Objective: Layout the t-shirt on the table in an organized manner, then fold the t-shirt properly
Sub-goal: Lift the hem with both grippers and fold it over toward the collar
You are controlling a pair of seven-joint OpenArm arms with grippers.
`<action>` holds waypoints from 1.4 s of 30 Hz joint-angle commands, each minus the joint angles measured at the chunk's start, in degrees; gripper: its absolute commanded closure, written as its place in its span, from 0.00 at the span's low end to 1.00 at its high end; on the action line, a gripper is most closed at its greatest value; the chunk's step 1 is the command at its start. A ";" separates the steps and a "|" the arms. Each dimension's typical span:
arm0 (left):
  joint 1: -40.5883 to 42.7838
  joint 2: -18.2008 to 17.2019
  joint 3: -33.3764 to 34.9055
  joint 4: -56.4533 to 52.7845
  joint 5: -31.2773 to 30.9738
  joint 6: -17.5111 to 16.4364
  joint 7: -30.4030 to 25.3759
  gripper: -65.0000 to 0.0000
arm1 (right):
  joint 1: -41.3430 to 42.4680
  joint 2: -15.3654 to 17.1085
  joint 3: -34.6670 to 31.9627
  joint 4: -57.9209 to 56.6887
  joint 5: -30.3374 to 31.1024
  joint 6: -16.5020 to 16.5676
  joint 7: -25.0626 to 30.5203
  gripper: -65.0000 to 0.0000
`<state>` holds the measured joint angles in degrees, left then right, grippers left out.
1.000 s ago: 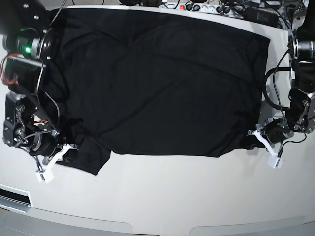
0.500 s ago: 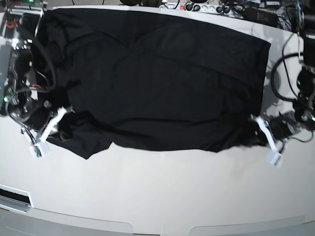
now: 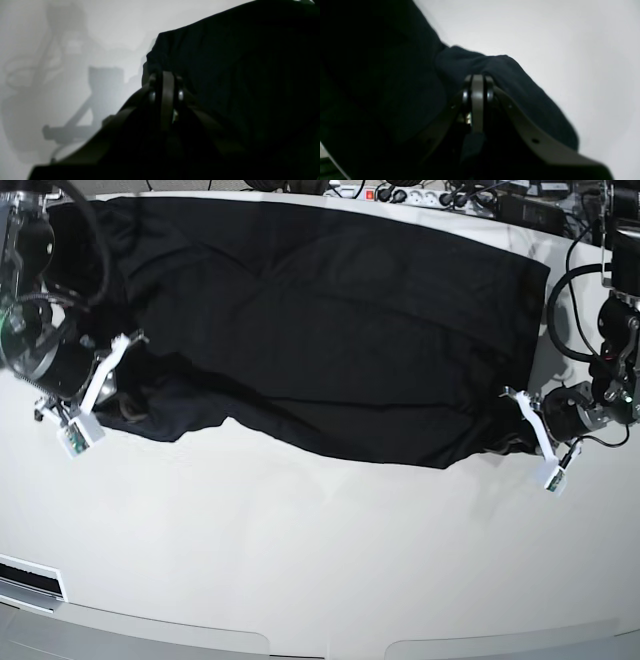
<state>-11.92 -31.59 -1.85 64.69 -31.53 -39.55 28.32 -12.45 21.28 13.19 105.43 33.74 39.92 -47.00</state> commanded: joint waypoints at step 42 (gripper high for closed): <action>6.51 -11.30 -0.68 0.81 -27.12 -0.45 27.98 1.00 | -1.40 6.51 0.35 0.81 4.00 0.08 -15.65 1.00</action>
<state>-4.47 -41.30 -1.93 64.79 -57.89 -39.62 57.01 -14.44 26.65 13.19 105.47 37.15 39.92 -63.29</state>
